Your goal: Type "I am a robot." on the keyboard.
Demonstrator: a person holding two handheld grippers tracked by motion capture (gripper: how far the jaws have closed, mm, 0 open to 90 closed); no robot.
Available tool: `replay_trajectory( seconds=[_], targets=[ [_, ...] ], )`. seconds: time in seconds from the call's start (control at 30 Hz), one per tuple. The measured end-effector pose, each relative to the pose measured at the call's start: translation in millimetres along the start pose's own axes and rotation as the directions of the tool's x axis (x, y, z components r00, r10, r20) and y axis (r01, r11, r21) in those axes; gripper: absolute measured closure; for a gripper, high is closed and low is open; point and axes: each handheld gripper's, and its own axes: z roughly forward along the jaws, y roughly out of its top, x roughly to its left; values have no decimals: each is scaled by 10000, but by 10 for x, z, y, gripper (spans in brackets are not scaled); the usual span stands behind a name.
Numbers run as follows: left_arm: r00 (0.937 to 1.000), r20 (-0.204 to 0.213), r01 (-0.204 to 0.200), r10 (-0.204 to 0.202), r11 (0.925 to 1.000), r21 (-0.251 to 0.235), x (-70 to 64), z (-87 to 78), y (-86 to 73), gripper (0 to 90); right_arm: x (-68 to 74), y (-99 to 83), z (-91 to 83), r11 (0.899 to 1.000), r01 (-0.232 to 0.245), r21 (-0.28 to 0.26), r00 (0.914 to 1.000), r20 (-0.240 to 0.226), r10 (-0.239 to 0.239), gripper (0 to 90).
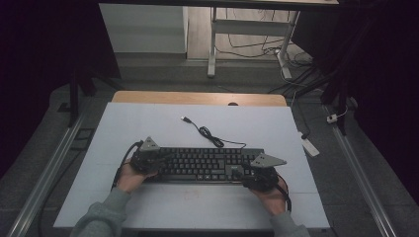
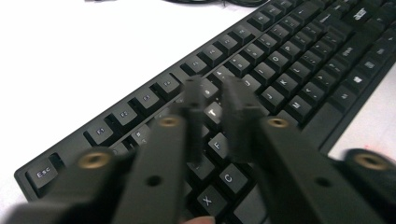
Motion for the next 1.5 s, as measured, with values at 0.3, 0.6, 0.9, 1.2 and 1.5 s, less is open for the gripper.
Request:
replay_trajectory(
  seconds=[0.3,0.6,0.9,1.2,1.5],
  targets=[
    [9999,146,-93,89,9996,275,-27,150,21,890,-2,-4,1,10000,-34,28,10000,37,34,535],
    [9999,97,-112,107,9985,528,-44,256,23,890,-3,-9,6,10000,-57,59,10000,36,57,533],
    [10000,2,-24,24,9981,609,-50,295,19,890,-5,-9,6,10000,-57,57,10000,72,57,531],
    [10000,3,17,-17,9968,800,-58,344,6,890,-9,-10,5,10000,-31,51,10000,81,31,529],
    [9997,188,160,-162,9998,126,-29,213,33,802,-14,-8,-5,10000,-7,95,9999,110,6,527]
  ],
)
